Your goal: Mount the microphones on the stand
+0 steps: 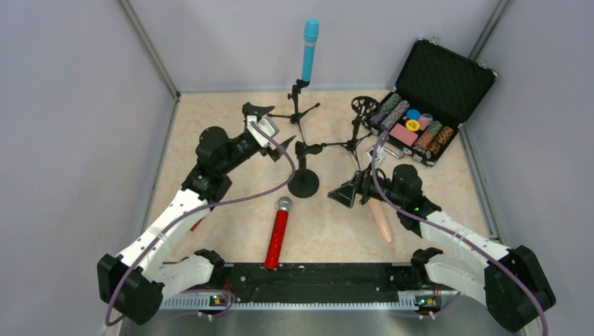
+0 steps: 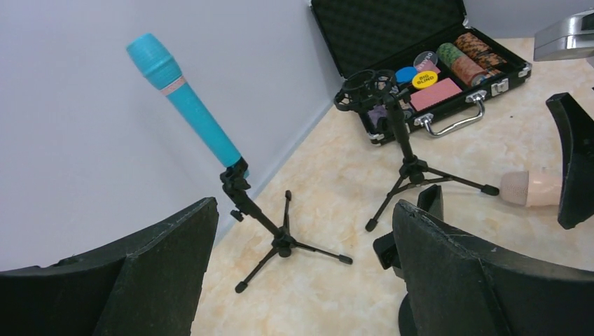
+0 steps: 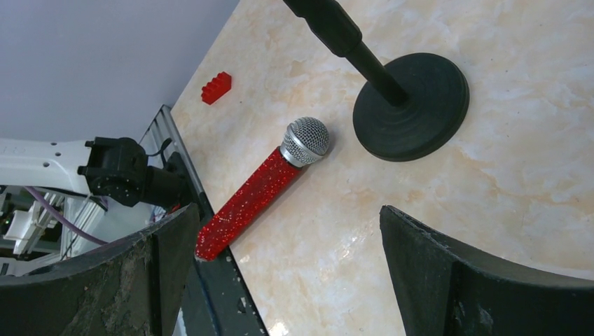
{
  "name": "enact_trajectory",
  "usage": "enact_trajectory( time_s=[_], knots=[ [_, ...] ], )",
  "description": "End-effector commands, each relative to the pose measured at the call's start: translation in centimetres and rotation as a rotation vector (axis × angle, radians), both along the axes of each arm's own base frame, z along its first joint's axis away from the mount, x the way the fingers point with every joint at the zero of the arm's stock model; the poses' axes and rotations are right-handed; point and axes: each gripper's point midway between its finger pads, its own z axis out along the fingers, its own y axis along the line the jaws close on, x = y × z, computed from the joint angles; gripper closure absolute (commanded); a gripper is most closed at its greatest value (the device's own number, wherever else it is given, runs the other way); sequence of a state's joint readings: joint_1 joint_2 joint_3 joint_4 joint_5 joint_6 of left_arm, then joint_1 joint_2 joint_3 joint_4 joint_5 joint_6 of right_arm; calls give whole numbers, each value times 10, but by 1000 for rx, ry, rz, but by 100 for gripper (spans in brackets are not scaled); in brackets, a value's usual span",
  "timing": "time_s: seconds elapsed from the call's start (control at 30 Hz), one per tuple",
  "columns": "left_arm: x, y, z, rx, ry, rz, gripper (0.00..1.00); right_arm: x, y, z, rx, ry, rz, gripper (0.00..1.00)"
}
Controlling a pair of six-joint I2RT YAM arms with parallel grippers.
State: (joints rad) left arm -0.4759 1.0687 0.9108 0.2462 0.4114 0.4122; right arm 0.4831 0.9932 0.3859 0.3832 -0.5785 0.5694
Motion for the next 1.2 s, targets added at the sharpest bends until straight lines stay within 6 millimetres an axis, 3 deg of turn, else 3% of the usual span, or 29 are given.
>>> enact_trajectory(
  time_s=[0.0, 0.17, 0.43, 0.63, 0.77, 0.97, 1.17],
  knots=[
    [-1, 15, 9, 19, -35, 65, 1, 5, 5, 26, 49, -64, 20, 3],
    [-16, 15, -3, -7, 100, 42, 1, 3, 4, 23, 43, -57, 23, 3],
    [-56, 10, -68, -4, 403, -55, 1, 1, 3, 16, 53, -25, 14, 3],
    [-76, 17, -113, -71, 583, -18, 1, 0, 2, 11, 45, -10, 10, 3],
    [-79, 28, -135, -152, 676, 76, 1, -2, 1, 10, 42, -5, 9, 3],
    [-69, 58, -164, -349, 861, 369, 1, -2, -1, 7, 28, 1, -1, 3],
    [-77, 57, -188, -372, 974, 400, 1, -3, -4, 3, 11, 10, -12, 3]
  ],
)
